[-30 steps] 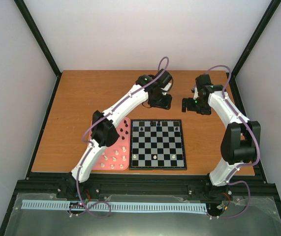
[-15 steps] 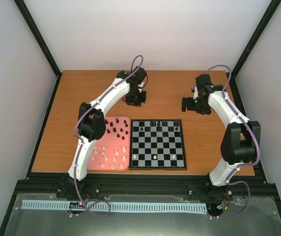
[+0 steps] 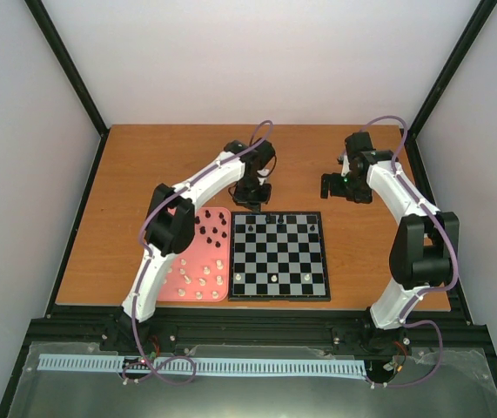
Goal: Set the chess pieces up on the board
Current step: Adjust the chess piece on the chessboard, then pick up the chess piece from the storage box.
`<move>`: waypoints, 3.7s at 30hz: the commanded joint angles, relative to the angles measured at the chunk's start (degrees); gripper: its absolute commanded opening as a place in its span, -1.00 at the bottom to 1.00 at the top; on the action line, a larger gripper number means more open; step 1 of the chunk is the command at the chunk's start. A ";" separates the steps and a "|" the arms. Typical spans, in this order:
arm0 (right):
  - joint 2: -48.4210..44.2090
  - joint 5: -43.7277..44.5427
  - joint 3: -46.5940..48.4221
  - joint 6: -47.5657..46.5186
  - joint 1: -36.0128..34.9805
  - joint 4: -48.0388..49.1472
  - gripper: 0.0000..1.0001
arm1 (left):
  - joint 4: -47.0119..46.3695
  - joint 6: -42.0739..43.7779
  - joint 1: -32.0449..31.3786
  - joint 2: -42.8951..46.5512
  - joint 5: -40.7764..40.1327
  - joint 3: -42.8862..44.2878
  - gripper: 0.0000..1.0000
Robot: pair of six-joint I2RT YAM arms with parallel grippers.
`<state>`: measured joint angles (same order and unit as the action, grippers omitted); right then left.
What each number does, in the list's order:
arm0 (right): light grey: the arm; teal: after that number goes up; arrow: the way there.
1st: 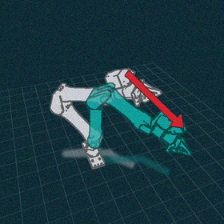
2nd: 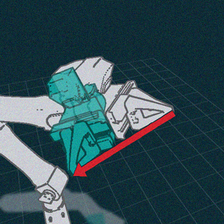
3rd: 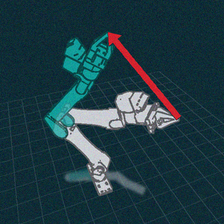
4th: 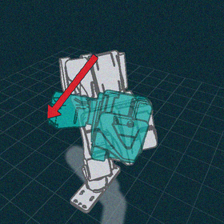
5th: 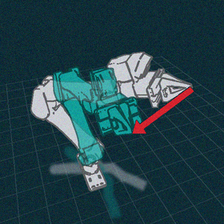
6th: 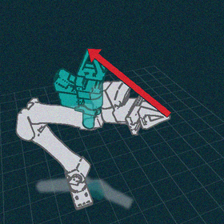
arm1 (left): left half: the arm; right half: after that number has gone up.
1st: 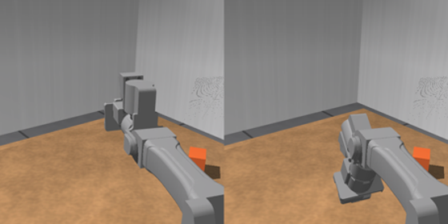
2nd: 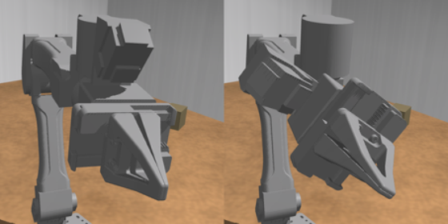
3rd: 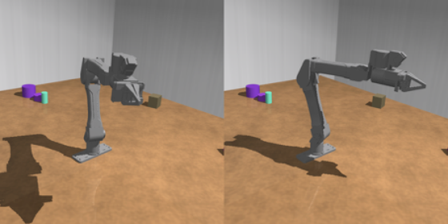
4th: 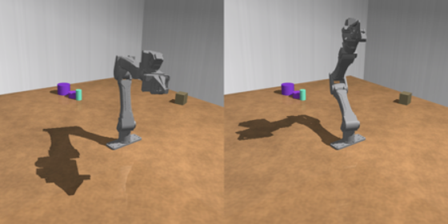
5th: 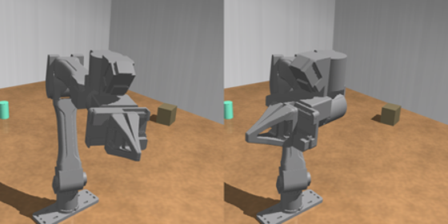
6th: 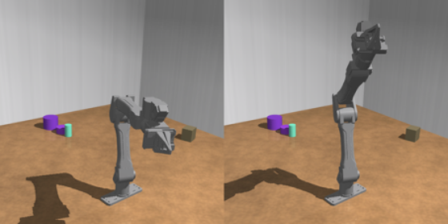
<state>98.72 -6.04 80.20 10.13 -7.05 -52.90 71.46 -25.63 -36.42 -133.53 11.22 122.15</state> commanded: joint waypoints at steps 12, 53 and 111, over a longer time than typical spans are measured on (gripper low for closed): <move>0.27 0.71 -0.14 -0.02 0.54 0.52 1.00 | 0.69 0.99 -1.80 -2.61 2.00 3.08 -0.99; 0.43 -0.27 -0.38 -0.10 0.54 0.79 1.00 | 2.36 -0.34 2.55 2.08 -8.11 6.56 -0.47; 2.17 -0.82 -1.24 -0.22 0.54 0.90 1.00 | -8.92 -1.80 24.82 15.47 -7.65 -31.30 -0.31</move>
<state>100.20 -6.94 78.59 10.11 -7.03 -52.05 63.11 -27.40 -12.16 -116.97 3.25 88.86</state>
